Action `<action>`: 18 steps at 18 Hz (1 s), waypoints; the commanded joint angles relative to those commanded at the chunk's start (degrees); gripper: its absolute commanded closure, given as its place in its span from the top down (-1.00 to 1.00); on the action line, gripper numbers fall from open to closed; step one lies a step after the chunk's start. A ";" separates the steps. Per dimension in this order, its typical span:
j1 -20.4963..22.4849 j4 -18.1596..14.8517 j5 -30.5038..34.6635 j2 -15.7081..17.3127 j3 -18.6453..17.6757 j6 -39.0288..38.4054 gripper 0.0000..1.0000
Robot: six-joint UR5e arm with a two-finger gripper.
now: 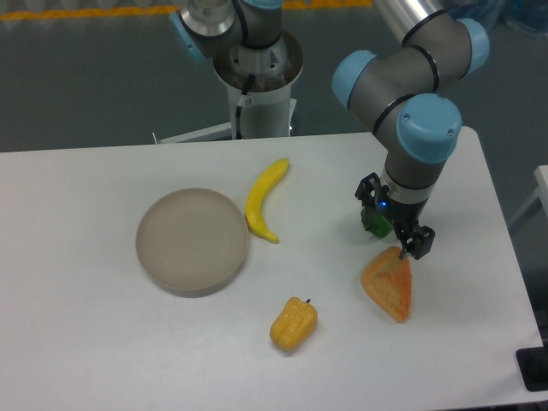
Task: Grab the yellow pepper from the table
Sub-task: 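Move the gripper from the orange piece toward the yellow pepper, then lower the open gripper over the yellow bell pepper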
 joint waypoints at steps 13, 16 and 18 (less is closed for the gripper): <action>-6.23 0.44 -7.03 0.36 -0.62 -11.92 1.00; -8.87 0.53 -6.94 -1.40 -0.62 -19.50 1.00; -9.14 0.61 -6.94 -2.54 -0.27 -21.52 1.00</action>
